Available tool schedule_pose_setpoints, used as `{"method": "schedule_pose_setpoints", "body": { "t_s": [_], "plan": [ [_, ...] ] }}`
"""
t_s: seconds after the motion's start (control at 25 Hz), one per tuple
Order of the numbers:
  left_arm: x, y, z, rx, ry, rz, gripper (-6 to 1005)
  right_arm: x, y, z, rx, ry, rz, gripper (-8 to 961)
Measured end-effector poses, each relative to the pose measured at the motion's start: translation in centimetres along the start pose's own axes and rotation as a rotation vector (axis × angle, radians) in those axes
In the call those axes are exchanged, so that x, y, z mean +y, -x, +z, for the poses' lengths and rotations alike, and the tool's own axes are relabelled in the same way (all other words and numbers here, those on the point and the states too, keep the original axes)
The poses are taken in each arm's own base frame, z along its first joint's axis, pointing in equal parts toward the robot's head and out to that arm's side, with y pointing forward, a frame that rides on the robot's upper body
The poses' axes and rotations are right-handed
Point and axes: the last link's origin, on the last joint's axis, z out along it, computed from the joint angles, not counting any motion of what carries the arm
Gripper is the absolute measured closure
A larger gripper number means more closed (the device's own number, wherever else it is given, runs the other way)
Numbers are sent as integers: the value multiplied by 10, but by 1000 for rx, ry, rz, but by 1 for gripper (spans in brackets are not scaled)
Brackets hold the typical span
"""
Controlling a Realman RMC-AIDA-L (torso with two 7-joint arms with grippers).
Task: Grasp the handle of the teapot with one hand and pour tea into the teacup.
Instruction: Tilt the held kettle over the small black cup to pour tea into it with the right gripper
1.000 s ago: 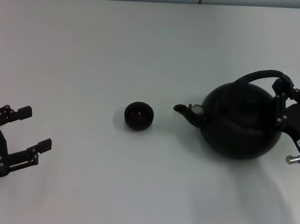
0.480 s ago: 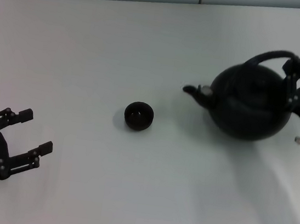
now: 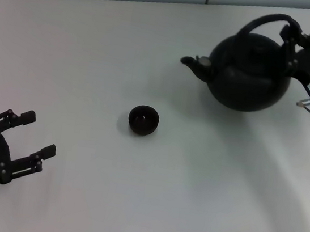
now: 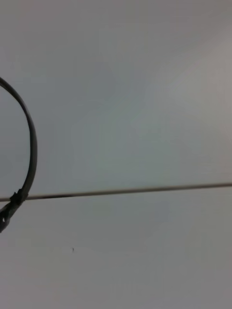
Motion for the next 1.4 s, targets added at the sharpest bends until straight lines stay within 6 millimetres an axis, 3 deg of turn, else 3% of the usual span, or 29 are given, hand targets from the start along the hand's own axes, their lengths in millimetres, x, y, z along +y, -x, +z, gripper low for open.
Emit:
{"method": "schedule_pose_setpoints", "body": {
  "t_s": [0.44, 0.72, 1.08, 1.4],
  "plan": [
    [-1, -1, 1, 6, -7, 2, 194, -3, 13, 27, 38, 142, 30, 869],
    [0, -1, 2, 13, -5, -3, 194, 7, 22, 50, 103, 300, 2, 869],
    [0, -1, 2, 19, -12, 4, 194, 8, 25, 57, 117, 331, -34, 869],
    [-1, -1, 3, 21, -12, 6, 194, 9, 29, 60, 117, 391, -166, 869]
  ]
}}
